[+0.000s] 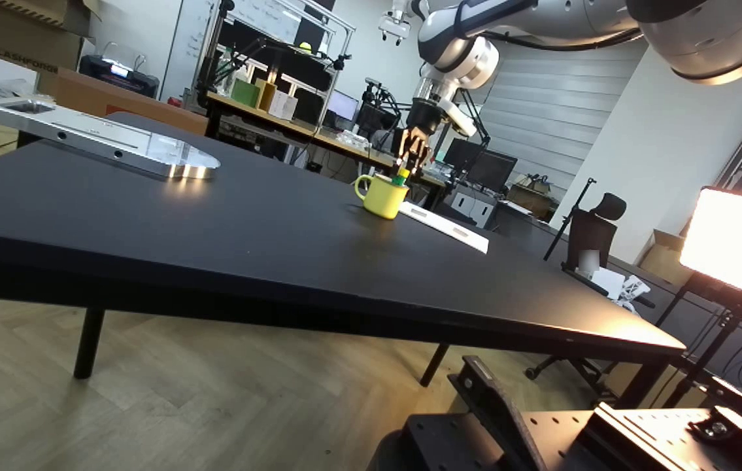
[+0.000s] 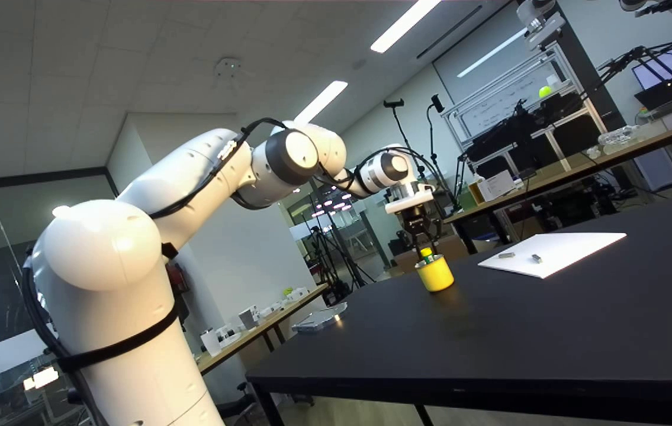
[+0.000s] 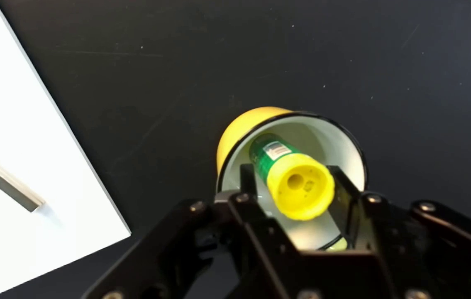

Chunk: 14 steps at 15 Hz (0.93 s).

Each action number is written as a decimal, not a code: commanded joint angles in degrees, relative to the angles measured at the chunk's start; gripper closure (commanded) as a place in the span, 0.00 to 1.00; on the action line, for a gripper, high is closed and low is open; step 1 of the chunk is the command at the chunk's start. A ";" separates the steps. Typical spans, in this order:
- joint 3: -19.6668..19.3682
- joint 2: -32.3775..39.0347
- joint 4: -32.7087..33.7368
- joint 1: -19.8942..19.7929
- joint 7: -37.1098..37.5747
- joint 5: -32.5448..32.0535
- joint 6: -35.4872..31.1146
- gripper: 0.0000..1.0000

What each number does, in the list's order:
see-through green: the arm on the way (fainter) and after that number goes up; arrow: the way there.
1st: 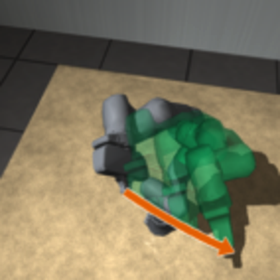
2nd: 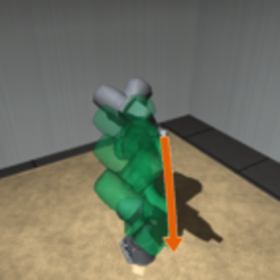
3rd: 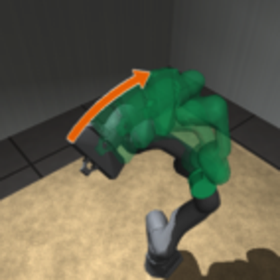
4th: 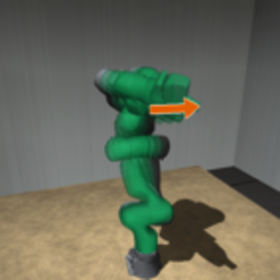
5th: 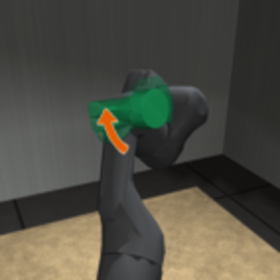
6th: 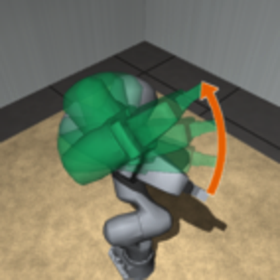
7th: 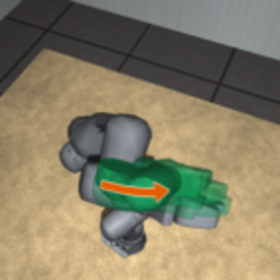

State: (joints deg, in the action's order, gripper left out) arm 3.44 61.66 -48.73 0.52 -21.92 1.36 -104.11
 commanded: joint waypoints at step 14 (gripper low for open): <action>-1.92 -7.48 2.61 -1.62 2.53 3.04 7.03 0.91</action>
State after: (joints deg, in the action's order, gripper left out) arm 2.77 57.87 -44.37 -2.08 -21.32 5.89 -98.74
